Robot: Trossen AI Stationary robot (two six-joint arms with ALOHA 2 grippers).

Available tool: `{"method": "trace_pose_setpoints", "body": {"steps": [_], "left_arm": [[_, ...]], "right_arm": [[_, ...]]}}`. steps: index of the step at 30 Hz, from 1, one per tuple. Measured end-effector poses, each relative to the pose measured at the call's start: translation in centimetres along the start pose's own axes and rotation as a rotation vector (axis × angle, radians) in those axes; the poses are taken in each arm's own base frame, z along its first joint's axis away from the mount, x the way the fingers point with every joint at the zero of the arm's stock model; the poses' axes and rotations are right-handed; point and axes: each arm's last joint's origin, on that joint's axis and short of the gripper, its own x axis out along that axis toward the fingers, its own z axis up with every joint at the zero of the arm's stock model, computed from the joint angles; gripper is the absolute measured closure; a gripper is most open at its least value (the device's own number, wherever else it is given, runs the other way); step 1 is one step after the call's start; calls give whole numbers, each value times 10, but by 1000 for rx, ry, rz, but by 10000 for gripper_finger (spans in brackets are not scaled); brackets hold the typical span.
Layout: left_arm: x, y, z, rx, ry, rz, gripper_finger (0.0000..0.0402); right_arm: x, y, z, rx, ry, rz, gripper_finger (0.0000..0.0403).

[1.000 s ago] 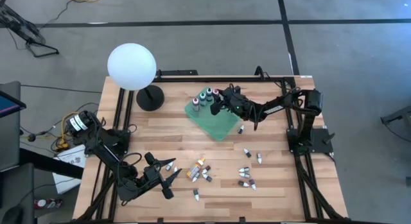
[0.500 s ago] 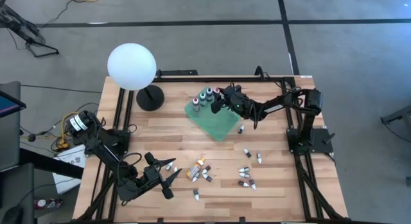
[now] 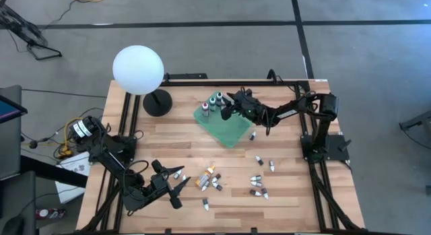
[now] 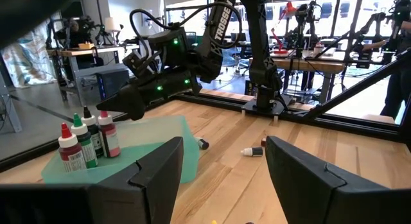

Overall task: Pick & Place food coloring
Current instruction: Put the large pink food coloring bottle into the green bin

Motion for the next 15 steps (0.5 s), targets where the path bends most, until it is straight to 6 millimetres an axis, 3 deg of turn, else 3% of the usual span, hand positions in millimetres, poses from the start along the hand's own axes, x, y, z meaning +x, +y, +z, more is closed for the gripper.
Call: {"method": "trace_pose_setpoints", "body": {"steps": [15], "left_arm": [[0, 0, 0, 2, 0, 0, 185]], "right_arm": [[0, 0, 0, -32, -4, -10, 259]]}}
